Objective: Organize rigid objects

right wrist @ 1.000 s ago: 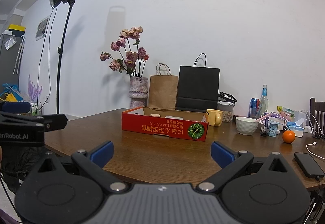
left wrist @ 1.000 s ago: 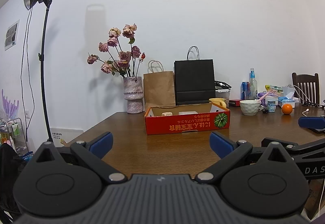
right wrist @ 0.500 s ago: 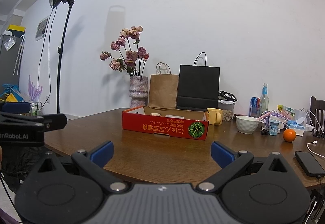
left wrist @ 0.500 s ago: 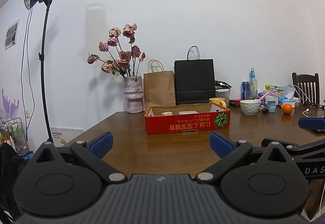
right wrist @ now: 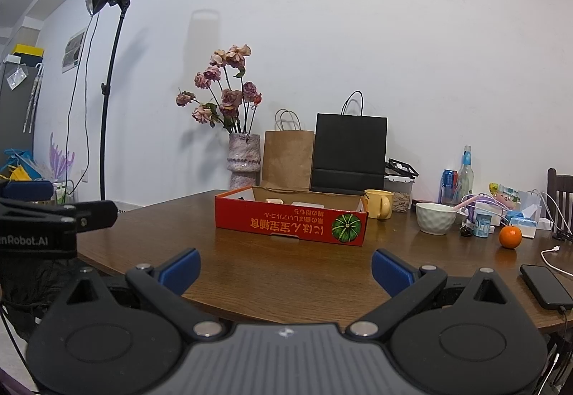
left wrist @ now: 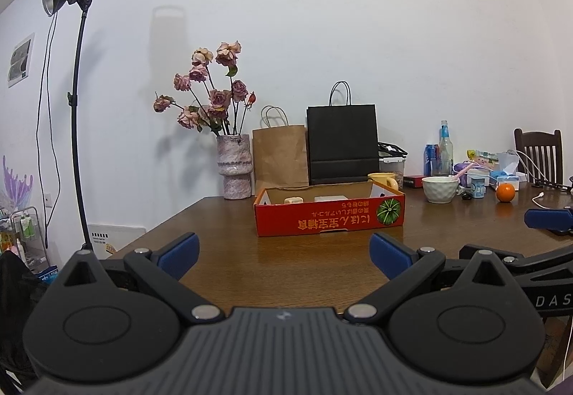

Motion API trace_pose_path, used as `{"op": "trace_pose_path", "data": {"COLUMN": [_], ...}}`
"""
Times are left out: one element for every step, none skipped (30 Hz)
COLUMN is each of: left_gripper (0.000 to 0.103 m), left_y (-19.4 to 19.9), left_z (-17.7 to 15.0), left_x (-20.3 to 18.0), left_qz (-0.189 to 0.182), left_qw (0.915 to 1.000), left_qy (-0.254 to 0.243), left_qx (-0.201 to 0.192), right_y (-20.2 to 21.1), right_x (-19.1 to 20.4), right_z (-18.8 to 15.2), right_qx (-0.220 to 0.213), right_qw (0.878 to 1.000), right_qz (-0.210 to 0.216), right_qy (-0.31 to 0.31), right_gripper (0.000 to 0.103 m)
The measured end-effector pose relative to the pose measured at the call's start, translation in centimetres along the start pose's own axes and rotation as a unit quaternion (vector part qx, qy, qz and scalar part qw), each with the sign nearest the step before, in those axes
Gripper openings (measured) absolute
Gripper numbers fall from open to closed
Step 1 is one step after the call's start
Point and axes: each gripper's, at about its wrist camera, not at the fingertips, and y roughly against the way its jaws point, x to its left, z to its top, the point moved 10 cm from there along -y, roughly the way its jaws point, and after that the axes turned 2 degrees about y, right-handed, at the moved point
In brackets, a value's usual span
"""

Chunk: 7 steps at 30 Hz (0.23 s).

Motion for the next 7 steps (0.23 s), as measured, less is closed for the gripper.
{"op": "trace_pose_path", "data": {"left_gripper": [0.103,0.103,0.103,0.103,0.103,0.103,0.103], "left_y": [0.00,-0.01,0.00,0.00,0.07,0.16,0.29], "left_z": [-0.01,-0.02,-0.02,-0.06,-0.10,-0.06,-0.07], "left_x": [0.01,0.02,0.02,0.00,-0.04,-0.16,-0.23], "left_qz": [0.000,0.000,-0.001,-0.001,-0.002,-0.005,-0.005], "left_qw": [1.0000,1.0000,1.0000,1.0000,1.0000,1.0000,1.0000], "left_qy": [0.000,0.000,0.000,0.001,0.001,-0.002,-0.004], "left_qx": [0.000,0.001,0.001,0.001,0.001,-0.002,-0.005], "right_y": [0.03,-0.02,-0.02,-0.02,-0.02,0.01,-0.03], "right_x": [0.05,-0.01,-0.01,-0.01,0.00,0.03,-0.02], "right_z": [-0.05,0.00,-0.01,-0.01,-0.01,-0.05,0.00], "right_qx": [0.000,0.000,0.000,0.000,0.000,0.000,0.000], "right_qw": [1.000,1.000,1.000,1.000,1.000,1.000,1.000], "right_qz": [0.000,0.000,0.000,0.000,0.000,0.000,0.000], "right_qy": [0.000,0.000,0.000,0.000,0.000,0.000,0.000], "right_gripper": [0.102,0.102,0.102,0.102,0.102,0.102,0.102]}}
